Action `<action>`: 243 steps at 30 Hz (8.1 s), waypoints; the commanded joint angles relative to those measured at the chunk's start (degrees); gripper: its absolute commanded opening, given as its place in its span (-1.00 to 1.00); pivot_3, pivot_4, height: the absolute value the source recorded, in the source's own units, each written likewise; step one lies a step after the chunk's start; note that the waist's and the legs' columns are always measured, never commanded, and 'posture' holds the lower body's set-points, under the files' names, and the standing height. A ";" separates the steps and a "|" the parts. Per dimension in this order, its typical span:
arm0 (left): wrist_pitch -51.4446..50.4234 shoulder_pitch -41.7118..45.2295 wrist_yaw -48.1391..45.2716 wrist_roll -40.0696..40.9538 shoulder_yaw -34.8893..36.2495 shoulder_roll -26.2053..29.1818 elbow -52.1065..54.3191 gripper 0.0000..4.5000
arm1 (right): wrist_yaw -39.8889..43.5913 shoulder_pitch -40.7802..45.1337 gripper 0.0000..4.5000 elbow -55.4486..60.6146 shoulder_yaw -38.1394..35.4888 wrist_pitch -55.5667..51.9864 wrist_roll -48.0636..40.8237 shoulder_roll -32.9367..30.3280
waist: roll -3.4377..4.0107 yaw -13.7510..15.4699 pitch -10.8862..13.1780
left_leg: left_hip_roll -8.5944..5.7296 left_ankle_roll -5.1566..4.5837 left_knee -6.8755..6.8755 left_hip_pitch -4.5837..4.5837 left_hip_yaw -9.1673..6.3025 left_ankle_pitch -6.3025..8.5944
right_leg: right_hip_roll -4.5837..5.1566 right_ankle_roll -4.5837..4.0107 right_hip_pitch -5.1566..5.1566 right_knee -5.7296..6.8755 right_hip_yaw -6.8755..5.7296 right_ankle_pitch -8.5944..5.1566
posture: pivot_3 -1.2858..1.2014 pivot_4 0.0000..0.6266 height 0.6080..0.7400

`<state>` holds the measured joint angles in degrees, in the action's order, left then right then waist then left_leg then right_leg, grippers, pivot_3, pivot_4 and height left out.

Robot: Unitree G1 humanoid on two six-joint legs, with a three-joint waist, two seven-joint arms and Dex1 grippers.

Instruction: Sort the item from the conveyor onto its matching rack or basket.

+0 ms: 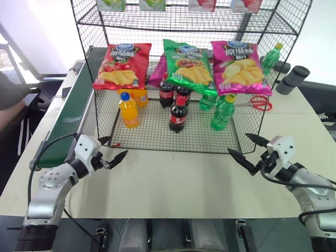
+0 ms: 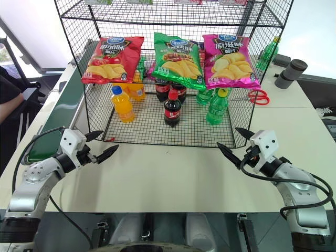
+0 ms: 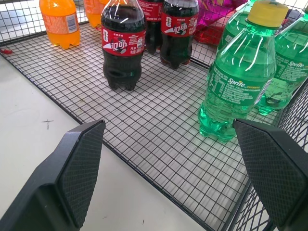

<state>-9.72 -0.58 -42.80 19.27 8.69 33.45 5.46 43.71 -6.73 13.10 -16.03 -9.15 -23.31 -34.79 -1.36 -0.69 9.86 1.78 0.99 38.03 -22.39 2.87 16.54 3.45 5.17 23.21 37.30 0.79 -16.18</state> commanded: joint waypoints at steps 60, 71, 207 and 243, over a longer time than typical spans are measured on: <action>8.00 -2.03 5.44 -3.61 1.61 -3.83 0.35 1.00 | 0.67 4.17 0.96 -2.92 3.37 3.31 1.36 1.95 | 0.01 0.00 -0.03 | 0.01 0.00 0.05 0.02 0.00 0.00 | -0.09 0.01 -0.02 0.03 0.00 0.00 | 0.03 -0.52 1.00; 7.92 -3.02 6.17 -3.77 2.00 -4.18 1.37 1.00 | 1.65 5.48 0.96 -4.58 4.12 3.80 1.66 1.95 | 0.01 -0.03 -0.03 | 0.01 0.00 0.06 0.02 0.00 0.00 | -0.07 0.01 -0.02 0.05 0.01 0.01 | 0.03 -0.52 1.00; 10.65 4.63 31.29 1.06 21.01 -10.57 -10.90 1.00 | 1.47 12.85 0.96 5.02 25.27 -0.03 3.54 12.81 | -0.08 -0.09 -0.10 | 0.01 0.01 0.08 0.02 -0.04 0.00 | 0.05 0.01 -0.01 0.12 -0.06 0.01 | 0.03 -0.52 1.00; -5.28 10.16 -4.81 9.59 -8.81 0.84 10.75 0.26 | 0.33 18.00 1.00 11.43 24.36 -13.14 -5.06 12.22 | -0.23 0.15 -0.01 | -0.03 0.04 -0.05 -0.12 -0.10 0.01 | 0.23 -0.21 0.11 -0.06 -0.10 -0.10 | 0.03 -0.52 1.00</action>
<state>-18.12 7.06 -46.02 30.14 1.58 35.00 15.49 44.42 10.57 21.84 8.60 -22.20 -27.57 -22.74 -1.59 -0.55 9.85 1.74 1.02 38.01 -22.50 2.77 16.55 3.68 4.96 23.28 37.24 0.70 -16.28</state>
